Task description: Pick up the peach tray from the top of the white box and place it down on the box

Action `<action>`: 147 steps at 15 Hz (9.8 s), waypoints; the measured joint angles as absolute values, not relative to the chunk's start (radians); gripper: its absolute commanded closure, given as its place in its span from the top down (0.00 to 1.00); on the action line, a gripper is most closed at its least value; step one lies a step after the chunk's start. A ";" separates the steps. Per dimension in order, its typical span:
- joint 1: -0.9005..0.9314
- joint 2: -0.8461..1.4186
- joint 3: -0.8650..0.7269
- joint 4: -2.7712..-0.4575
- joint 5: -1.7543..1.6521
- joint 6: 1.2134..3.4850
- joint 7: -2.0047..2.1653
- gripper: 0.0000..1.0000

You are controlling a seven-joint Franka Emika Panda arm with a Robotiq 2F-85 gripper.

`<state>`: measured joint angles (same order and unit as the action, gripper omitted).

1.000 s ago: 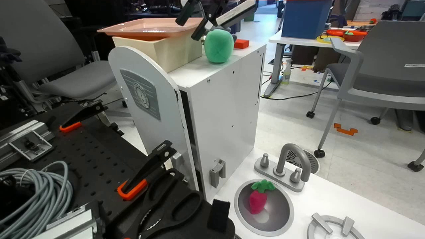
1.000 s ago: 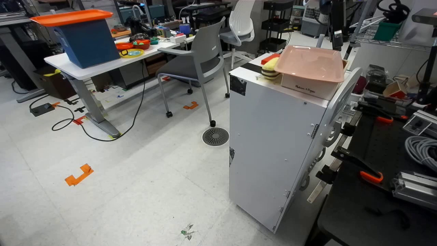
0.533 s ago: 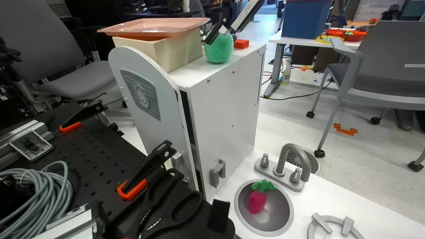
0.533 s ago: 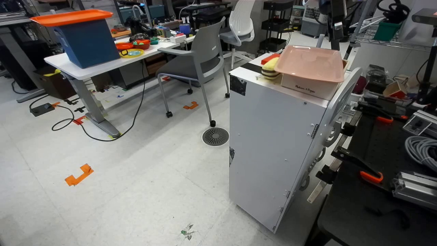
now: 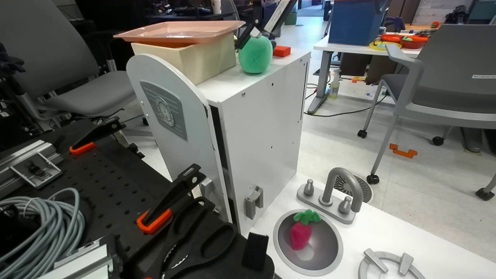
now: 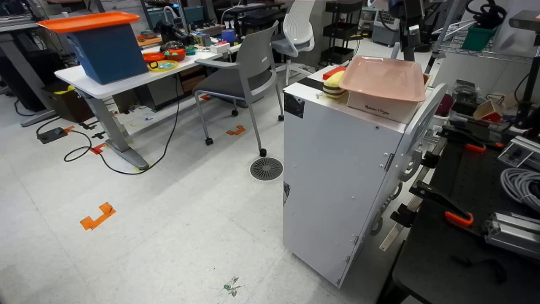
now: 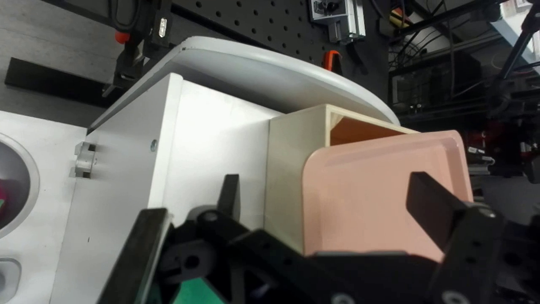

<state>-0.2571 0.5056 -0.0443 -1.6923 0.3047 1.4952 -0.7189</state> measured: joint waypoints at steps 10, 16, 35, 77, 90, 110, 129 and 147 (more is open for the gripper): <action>-0.255 0.506 -0.039 -1.690 0.305 1.495 -0.717 1.00; -0.251 0.507 -0.027 -1.691 0.305 1.495 -0.717 1.00; -0.224 0.534 -0.020 -1.681 0.297 1.495 -0.717 0.02; -0.227 0.504 -0.010 -1.573 0.368 1.484 -0.719 0.02; -0.244 0.411 -0.026 -1.562 0.381 1.485 -0.694 0.02; -0.184 0.075 -0.075 -1.925 0.064 1.951 -0.433 0.02; -0.152 -0.096 -0.076 -2.101 0.059 2.180 -0.322 0.02; -0.114 -0.124 -0.115 -2.153 0.286 1.960 -0.491 0.02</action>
<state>-0.1142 -0.1240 -0.1150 -2.1529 0.2860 1.9603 -0.4910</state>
